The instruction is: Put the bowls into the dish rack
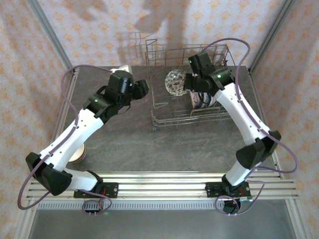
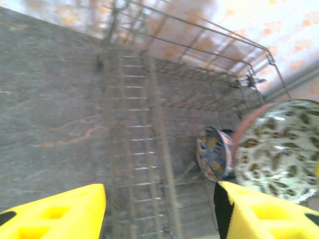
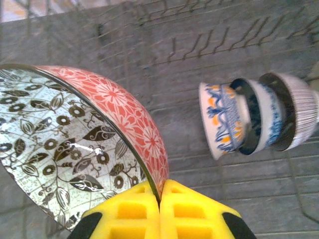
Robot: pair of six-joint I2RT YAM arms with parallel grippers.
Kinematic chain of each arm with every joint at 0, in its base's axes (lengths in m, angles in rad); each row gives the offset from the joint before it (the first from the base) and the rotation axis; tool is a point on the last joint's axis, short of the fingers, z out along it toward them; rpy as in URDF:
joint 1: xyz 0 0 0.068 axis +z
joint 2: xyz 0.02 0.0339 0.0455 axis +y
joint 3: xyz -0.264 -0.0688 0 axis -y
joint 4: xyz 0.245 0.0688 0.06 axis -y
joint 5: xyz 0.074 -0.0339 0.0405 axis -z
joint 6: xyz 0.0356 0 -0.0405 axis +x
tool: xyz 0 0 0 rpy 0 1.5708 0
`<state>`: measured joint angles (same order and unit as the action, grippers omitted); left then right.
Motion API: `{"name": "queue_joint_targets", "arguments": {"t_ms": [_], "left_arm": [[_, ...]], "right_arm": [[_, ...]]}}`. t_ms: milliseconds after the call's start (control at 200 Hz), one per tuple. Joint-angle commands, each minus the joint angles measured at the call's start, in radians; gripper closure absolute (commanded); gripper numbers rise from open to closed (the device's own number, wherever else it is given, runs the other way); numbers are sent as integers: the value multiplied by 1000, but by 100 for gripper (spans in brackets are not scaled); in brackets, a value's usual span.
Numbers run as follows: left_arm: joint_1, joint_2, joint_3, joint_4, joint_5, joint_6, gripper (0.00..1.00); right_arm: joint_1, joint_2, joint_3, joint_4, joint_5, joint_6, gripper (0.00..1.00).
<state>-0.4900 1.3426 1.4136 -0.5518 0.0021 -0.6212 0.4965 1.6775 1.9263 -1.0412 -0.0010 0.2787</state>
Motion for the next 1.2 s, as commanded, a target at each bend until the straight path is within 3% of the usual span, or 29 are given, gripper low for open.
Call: {"name": "queue_joint_targets", "arguments": {"t_ms": [0, 170, 395, 816, 1191], "left_arm": [[81, 11, -82, 21, 114, 24, 41], [180, 73, -153, 60, 230, 36, 43], [205, 211, -169, 87, 330, 57, 45], [158, 370, -164, 121, 442, 69, 51], [76, 418, -145, 105, 536, 109, 59]], "right_arm": [[2, 68, 117, -64, 182, 44, 100], [10, 174, 217, -155, 335, 76, 100], [54, 253, 260, -224, 530, 77, 100], [112, 401, 355, -403, 765, 186, 100], [145, 495, 438, -532, 841, 305, 100]]}}
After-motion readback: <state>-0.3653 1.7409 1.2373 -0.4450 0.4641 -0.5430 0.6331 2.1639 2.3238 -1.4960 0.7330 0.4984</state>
